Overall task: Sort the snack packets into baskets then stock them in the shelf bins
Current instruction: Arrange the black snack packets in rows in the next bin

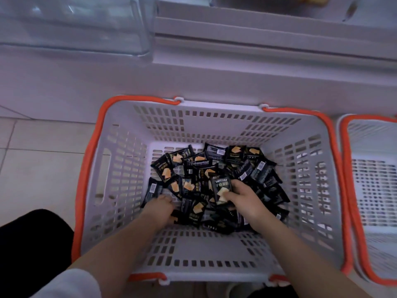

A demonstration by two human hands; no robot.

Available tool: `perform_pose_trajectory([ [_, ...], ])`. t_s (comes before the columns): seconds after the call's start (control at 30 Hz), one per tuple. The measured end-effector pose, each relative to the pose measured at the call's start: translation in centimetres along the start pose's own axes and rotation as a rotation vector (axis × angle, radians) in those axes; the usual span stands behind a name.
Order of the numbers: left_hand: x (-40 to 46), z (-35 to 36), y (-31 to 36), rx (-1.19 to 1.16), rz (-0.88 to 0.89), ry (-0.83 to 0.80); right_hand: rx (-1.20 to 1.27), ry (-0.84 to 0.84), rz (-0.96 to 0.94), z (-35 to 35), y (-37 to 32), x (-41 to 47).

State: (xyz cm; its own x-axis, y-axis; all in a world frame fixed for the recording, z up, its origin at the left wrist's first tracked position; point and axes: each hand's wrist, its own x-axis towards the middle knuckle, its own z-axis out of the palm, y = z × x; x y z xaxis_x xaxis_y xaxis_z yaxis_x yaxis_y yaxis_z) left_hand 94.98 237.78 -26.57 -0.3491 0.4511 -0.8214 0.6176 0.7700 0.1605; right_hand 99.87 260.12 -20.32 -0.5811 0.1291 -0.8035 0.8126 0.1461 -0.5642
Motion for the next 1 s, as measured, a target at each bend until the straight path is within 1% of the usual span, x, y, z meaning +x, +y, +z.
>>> perform_pose_trajectory([
  [0.03,-0.2,-0.3,-0.2,-0.129,0.03,0.017,0.065,-0.001,0.032,0.0,-0.2,-0.3],
  [0.13,-1.6,-2.2,-0.2,-0.645,0.066,0.135,0.193,0.025,0.061,0.1,-0.9,-1.6],
  [0.17,-2.2,-3.0,0.0,-0.864,0.047,0.179,0.228,0.042,0.046,0.1,-1.2,-2.3],
  [0.23,-3.7,-5.0,0.9,-1.415,-0.039,0.195,0.299,0.081,0.014,0.1,-1.9,-4.0],
  [0.27,-4.5,-6.0,1.4,-1.696,-0.049,0.171,0.331,0.101,-0.002,0.0,-2.3,-4.9],
  [0.3,-5.5,-7.1,1.9,-1.917,-0.001,0.133,0.361,0.115,-0.024,0.1,-2.8,-5.9],
  [0.33,-6.7,-8.2,2.3,-2.075,0.082,0.078,0.387,0.121,-0.05,0.1,-3.3,-6.8],
  [0.37,-8.2,-9.3,2.7,-2.193,0.166,0.01,0.414,0.119,-0.079,0.2,-3.9,-7.8],
  [0.43,-10.9,-10.9,3.5,-2.341,0.323,-0.147,0.472,0.099,-0.14,0.4,-5.1,-9.8],
  [0.47,-12.1,-11.4,3.7,-2.389,0.398,-0.205,0.5,0.078,-0.169,0.5,-5.7,-10.9],
  [0.53,-14.4,-12.0,4.2,-2.424,0.521,-0.262,0.561,0.026,-0.228,0.6,-7.0,-12.9],
  [0.6,-16.3,-12.4,4.3,-2.413,0.565,-0.244,0.62,-0.02,-0.269,0.7,-8.0,-14.9],
  [0.67,-17.8,-12.7,4.2,-2.37,0.542,-0.179,0.645,-0.048,-0.3,0.7,-8.8,-16.7],
  [0.73,-19.3,-13.1,4.0,-2.272,0.44,-0.099,0.619,-0.066,-0.342,0.4,-9.3,-18.3],
  [0.8,-20.6,-13.5,4.0,-2.093,0.285,-0.013,0.506,-0.087,-0.428,0.2,-9.8,-19.8],
  [0.83,-21.3,-13.7,4.1,-2.012,0.227,0.019,0.417,-0.076,-0.476,0.1,-10.1,-20.5],
  [0.9,-22.5,-14.2,4.3,-1.977,0.196,0.102,0.264,0.004,-0.551,0.4,-10.6,-21.6],
  [0.93,-23.1,-14.4,4.4,-1.987,0.208,0.194,0.216,0.067,-0.571,0.6,-11.0,-22.0],
  [0.97,-23.6,-14.6,4.7,-1.957,0.218,0.325,0.194,0.138,-0.581,1.0,-11.2,-22.2],
  [1.0,-24.0,-14.7,5.0,-1.868,0.218,0.465,0.196,0.2,-0.582,1.4,-11.5,-22.3],
])
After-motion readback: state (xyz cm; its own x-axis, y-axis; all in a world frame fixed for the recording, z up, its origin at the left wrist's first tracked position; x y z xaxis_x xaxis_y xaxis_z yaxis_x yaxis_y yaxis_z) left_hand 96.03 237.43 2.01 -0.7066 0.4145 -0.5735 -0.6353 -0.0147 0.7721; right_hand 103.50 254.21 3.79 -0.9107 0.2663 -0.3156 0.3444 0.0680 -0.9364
